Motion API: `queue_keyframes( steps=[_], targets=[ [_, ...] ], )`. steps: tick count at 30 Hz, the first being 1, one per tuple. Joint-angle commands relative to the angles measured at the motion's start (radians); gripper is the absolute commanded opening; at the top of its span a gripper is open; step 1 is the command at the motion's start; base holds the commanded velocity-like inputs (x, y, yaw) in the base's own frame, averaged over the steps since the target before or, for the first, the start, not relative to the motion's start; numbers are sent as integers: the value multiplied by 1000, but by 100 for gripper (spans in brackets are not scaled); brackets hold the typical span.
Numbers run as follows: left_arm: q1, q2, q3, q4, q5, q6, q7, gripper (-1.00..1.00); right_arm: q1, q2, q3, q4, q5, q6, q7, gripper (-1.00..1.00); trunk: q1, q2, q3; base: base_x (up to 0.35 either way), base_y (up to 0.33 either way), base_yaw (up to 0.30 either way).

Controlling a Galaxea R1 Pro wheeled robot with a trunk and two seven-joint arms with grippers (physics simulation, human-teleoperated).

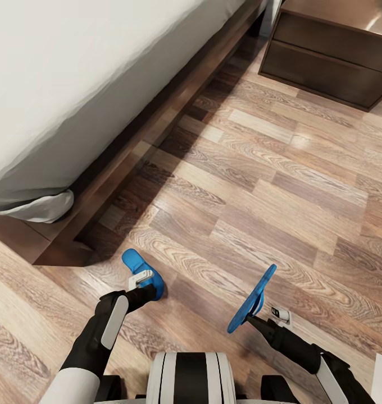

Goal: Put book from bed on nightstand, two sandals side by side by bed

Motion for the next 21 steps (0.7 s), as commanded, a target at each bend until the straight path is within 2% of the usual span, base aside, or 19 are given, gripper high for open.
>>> queue_keyframes(
  steps=[1,8,21],
  targets=[
    [0,-1,2,-1,11,5,8,-100,0,0,0,0,-4,13,5,-100,0,0,-4,0,0,0],
    [0,-1,1,-1,12,5,8,-100,0,0,0,1,-4,13,5,-100,3,-2,-31,0,0,0],
    [0,0,1,-3,10,5,8,-100,0,0,0,1,-4,13,5,-100,3,-2,-31,0,0,0]
  ],
)
